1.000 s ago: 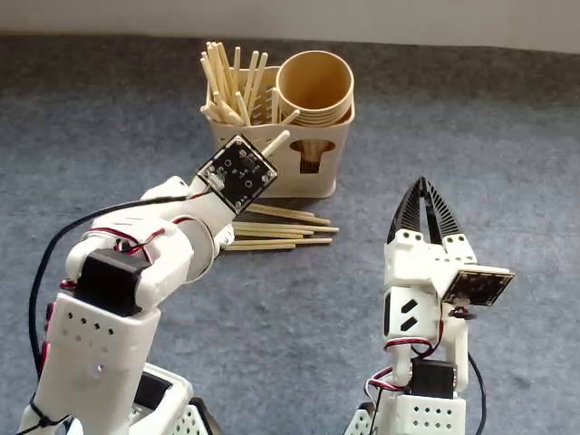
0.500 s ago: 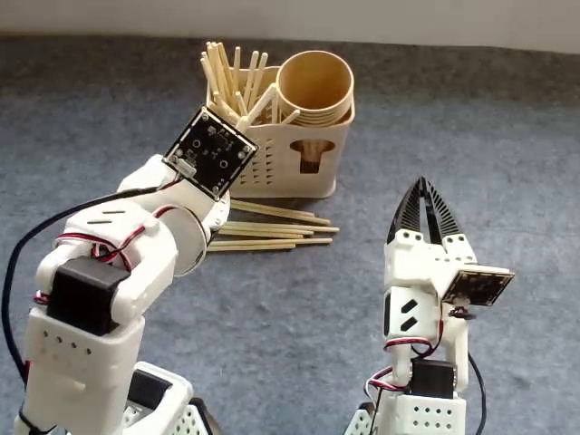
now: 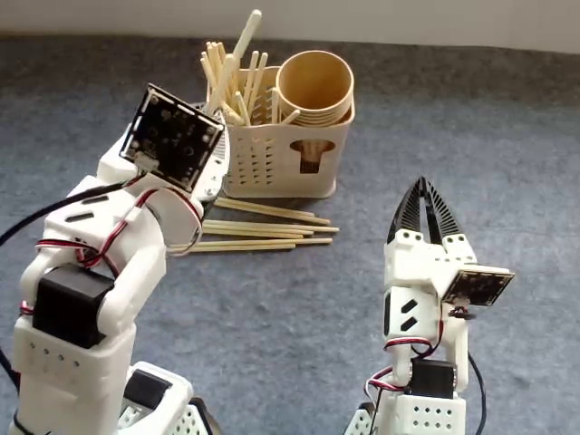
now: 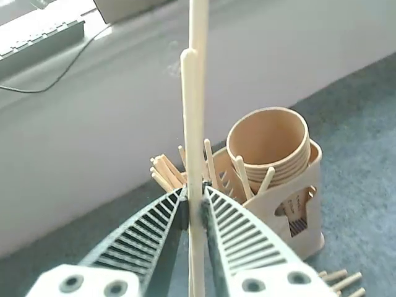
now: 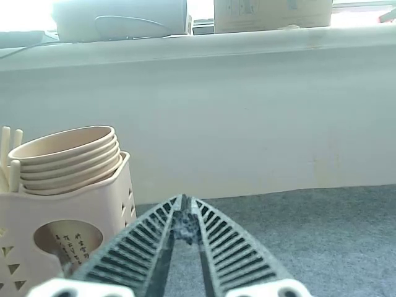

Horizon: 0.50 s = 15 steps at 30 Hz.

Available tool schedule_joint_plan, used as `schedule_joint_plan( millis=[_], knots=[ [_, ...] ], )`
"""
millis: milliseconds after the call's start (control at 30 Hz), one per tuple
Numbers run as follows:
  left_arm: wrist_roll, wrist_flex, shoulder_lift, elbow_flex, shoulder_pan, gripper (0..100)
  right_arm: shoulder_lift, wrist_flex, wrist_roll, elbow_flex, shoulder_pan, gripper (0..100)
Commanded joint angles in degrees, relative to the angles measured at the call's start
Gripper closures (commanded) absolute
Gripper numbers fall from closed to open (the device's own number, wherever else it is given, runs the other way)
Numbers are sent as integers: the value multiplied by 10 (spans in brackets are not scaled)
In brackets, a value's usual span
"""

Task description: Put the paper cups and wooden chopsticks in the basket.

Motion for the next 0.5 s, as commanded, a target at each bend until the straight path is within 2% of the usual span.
schedule_joint_plan(
  millis=[0, 233, 400, 467],
  knots=[
    [9, -87, -7, -28, 4, 982, 4, 2, 8, 87, 1, 993],
    [9, -270, -5, -23, 3, 993, 4, 2, 8, 87, 1, 993],
    [11, -333, 36, -36, 3, 993, 4, 2, 8, 87, 1, 993],
    [34, -346, 60, -41, 3, 993, 4, 2, 8, 87, 1, 993]
  ],
)
